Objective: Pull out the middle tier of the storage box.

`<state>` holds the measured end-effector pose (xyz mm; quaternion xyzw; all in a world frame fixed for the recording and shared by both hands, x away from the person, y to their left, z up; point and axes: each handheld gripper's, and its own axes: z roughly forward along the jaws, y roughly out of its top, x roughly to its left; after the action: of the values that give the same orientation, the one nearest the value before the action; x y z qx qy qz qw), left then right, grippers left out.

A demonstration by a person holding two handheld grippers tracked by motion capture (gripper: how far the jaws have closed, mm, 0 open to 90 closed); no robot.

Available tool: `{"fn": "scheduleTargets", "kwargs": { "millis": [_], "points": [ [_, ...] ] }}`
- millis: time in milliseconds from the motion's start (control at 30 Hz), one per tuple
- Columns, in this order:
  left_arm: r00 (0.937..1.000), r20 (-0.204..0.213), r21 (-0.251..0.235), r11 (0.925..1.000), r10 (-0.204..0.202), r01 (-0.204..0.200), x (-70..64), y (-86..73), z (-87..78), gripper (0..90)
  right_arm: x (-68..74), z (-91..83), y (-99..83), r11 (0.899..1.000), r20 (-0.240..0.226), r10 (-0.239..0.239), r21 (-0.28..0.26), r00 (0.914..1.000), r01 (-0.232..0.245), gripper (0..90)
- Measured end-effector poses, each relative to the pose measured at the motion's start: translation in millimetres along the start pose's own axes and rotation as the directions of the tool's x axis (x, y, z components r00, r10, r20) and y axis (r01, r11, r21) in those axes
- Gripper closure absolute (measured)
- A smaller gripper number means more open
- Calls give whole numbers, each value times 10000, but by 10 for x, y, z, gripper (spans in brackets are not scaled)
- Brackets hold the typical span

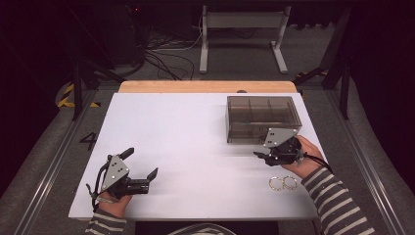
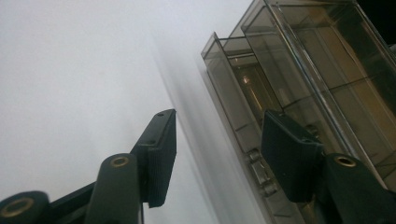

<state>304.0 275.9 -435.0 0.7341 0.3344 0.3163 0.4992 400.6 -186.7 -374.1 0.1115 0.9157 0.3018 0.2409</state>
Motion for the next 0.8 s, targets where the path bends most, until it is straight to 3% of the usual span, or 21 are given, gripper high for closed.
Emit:
{"fn": "scheduleTargets", "kwargs": {
  "millis": [133, 367, 800],
  "points": [
    [10000, 1, 12, 10000, 23, -23, -1, 1, 1, 5, -83, 26, 6, 9991, -40, -294, 300, 9996, 295, 463],
    [10000, 9, -6, 10000, -6, 6, 2, -1, -1, 5, -129, 128, -37, 9972, 88, -114, 734, 9999, 107, 455],
    [10000, 0, 31, 10000, 43, -43, 0, 0, 5, 5, -202, 262, -54, 9883, 324, -463, 1470, 9984, 411, 471]
  ]
}}
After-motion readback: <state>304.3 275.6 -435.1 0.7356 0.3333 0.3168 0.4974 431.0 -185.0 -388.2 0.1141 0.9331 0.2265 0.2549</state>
